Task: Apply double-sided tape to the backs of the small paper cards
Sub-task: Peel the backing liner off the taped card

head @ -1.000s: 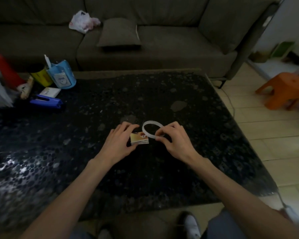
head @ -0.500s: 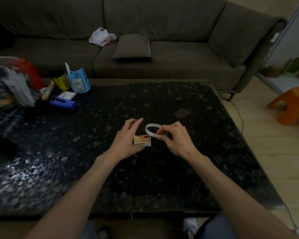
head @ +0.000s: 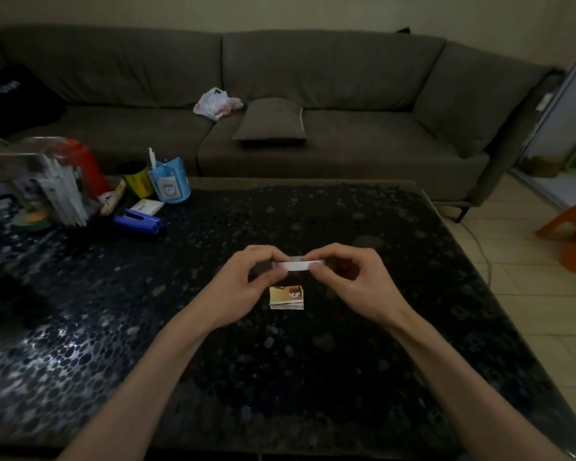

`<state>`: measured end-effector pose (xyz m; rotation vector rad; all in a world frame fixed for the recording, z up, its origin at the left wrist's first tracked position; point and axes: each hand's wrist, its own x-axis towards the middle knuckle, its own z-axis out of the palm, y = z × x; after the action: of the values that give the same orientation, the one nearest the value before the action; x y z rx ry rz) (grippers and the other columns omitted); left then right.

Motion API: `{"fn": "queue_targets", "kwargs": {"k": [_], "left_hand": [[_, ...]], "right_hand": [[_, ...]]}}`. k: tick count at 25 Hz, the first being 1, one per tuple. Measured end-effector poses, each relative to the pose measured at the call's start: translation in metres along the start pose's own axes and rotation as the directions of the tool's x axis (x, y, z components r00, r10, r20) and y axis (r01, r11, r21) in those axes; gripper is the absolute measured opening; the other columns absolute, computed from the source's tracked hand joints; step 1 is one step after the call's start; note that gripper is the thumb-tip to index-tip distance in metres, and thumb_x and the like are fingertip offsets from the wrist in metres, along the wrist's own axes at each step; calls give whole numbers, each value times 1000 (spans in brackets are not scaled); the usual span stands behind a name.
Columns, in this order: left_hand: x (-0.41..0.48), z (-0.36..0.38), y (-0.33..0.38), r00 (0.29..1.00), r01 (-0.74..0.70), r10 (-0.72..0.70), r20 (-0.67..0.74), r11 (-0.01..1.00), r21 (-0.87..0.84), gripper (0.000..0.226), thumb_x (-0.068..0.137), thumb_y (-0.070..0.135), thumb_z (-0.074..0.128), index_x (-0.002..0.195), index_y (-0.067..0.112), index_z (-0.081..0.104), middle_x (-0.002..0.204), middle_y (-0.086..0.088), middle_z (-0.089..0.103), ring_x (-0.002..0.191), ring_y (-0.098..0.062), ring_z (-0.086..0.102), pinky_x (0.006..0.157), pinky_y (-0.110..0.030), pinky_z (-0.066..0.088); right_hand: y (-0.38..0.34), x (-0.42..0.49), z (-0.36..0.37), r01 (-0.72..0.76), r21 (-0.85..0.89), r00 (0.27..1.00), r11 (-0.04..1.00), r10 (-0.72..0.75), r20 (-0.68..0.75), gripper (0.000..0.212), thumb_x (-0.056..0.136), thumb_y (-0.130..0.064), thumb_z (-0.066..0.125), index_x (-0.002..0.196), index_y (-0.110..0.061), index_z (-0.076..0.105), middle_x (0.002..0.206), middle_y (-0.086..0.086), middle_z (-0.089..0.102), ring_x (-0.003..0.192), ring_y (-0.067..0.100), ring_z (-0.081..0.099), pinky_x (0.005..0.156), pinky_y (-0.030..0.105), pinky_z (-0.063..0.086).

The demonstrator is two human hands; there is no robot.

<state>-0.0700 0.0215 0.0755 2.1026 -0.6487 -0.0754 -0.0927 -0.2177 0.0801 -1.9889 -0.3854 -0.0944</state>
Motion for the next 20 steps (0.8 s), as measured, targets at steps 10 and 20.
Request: {"fn": "queue_targets", "kwargs": {"k": [10,20], "left_hand": [[2,16,24,991,-66,59,-124,996,-57,21,99,26,65,116,36,72,107,18,73,105,-7,69,90,-32,57],[3,25,14,975,-131,123,-183,991,-31,42,99,12,65,135,34,65,120,25,69,117,-1,64,103,-21,50]], "right_hand": [[8,-6,16,96,-89,939,991,-120,-321,35,89,-30,82,122,-24,71,123,-13,62,101,9,69,78,21,58],[7,-6,31,136,-278,895,951,-238,-377,28,91,-30,74,118,-24,77,124,-12,72,119,-2,63,101,32,56]]}}
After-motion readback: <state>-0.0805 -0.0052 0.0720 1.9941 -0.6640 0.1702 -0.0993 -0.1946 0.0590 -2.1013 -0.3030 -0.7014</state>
